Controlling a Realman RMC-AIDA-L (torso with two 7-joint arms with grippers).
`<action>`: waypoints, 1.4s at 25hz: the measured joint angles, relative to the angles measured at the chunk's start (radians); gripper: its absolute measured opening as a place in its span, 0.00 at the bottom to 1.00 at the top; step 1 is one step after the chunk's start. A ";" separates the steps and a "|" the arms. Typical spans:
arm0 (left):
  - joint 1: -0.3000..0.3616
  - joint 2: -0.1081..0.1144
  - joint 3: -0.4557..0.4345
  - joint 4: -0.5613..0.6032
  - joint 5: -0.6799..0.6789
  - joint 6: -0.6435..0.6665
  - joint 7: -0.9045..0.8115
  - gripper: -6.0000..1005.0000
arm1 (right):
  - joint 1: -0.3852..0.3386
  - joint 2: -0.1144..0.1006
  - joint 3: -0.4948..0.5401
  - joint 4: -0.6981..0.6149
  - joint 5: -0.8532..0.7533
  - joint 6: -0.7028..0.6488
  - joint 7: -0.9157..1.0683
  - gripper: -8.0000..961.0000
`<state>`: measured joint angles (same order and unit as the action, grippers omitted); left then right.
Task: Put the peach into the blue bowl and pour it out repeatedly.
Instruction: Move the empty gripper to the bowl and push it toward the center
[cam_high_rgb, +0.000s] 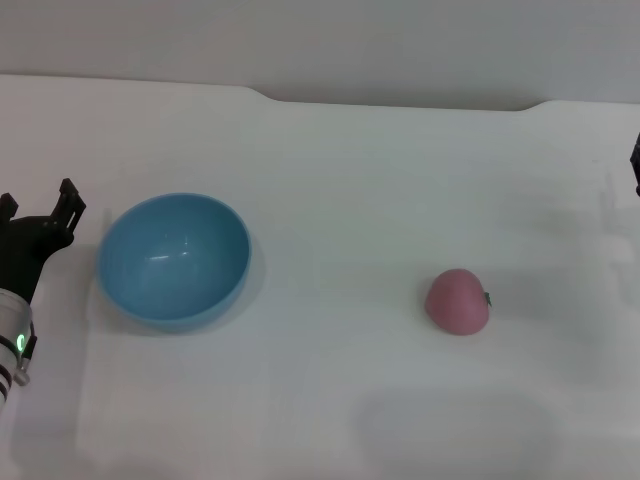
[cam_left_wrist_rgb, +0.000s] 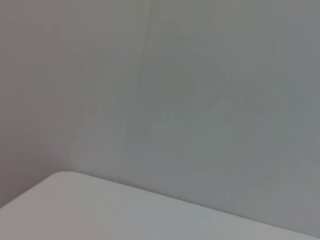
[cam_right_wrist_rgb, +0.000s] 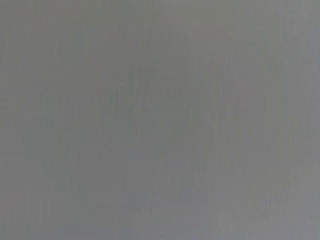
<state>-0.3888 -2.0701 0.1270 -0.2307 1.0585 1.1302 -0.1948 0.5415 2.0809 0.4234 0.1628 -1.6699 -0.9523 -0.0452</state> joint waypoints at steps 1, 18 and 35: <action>0.000 0.000 0.000 0.000 0.000 0.000 0.000 0.80 | 0.000 0.000 0.000 -0.001 0.000 0.000 0.001 0.55; 0.001 0.001 -0.121 -0.009 -0.007 -0.017 -0.008 0.80 | 0.012 0.000 0.013 0.010 0.008 -0.002 -0.002 0.55; -0.136 0.009 -0.237 0.051 -0.002 -0.009 -0.054 0.80 | 0.016 0.000 0.027 0.004 0.010 0.027 0.003 0.55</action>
<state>-0.5245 -2.0612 -0.1105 -0.1796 1.0567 1.1211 -0.2488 0.5578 2.0804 0.4505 0.1670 -1.6598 -0.9257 -0.0421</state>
